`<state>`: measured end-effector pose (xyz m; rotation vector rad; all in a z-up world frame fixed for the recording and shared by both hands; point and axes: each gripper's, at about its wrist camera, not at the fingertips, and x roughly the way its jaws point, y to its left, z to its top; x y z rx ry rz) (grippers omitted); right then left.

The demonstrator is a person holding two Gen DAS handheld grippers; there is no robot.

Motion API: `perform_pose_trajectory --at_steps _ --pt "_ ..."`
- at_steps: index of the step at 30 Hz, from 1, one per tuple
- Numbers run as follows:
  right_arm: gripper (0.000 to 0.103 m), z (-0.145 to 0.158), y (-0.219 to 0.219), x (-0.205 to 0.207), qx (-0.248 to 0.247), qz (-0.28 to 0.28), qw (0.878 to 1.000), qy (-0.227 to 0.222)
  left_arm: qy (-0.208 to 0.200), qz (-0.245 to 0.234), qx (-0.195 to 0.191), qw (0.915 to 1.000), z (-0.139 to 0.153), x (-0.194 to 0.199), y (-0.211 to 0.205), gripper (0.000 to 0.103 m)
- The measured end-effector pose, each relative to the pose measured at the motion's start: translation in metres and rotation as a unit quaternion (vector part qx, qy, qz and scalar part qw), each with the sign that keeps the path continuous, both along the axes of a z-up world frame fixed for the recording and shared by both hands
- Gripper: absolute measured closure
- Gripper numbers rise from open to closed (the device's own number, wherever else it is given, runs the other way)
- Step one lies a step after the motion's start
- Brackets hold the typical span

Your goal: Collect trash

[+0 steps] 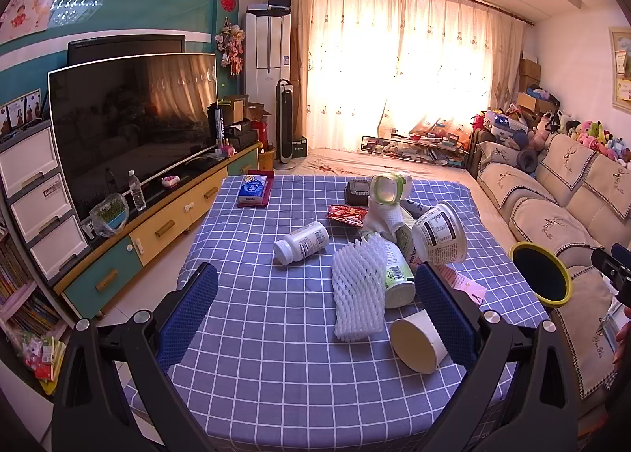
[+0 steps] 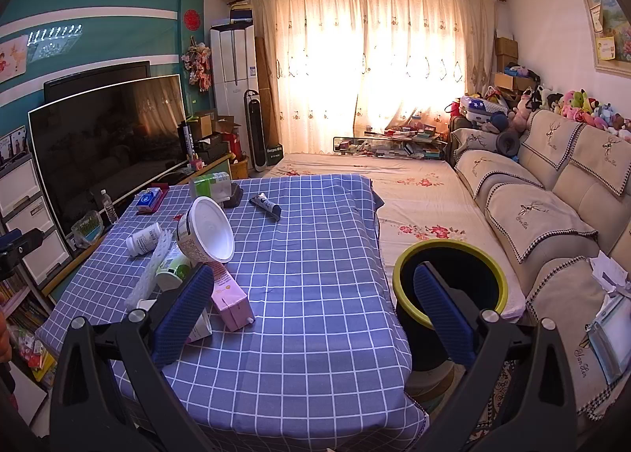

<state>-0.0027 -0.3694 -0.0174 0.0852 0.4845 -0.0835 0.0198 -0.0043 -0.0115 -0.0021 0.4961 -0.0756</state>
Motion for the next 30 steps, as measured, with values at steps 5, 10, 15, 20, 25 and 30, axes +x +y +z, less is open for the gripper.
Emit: perform_pose_trajectory --at_steps 5,10,15,20,25,30 --pt "0.006 -0.003 0.001 0.002 -0.001 0.002 1.000 0.002 0.000 0.000 0.000 1.0000 0.000 0.000 0.000 0.005" --pt "0.006 -0.005 0.001 0.002 -0.001 0.004 1.000 0.003 0.000 0.000 -0.001 1.0000 0.000 0.000 0.000 0.005" --pt "0.006 -0.004 0.002 0.002 -0.002 0.004 1.000 0.004 0.001 0.000 -0.001 1.0000 -0.001 0.000 0.000 0.005" --pt "0.006 -0.006 0.003 0.002 -0.004 0.007 1.000 0.005 0.002 0.001 -0.001 1.0000 -0.003 0.000 -0.002 0.005" --pt "0.006 -0.009 0.005 0.005 -0.005 0.011 1.000 0.010 0.002 0.001 0.000 1.0000 -0.003 0.000 -0.002 0.005" --pt "0.006 -0.014 0.006 0.010 0.006 0.027 0.999 0.018 0.005 0.001 0.000 1.0000 -0.007 0.003 -0.002 0.005"
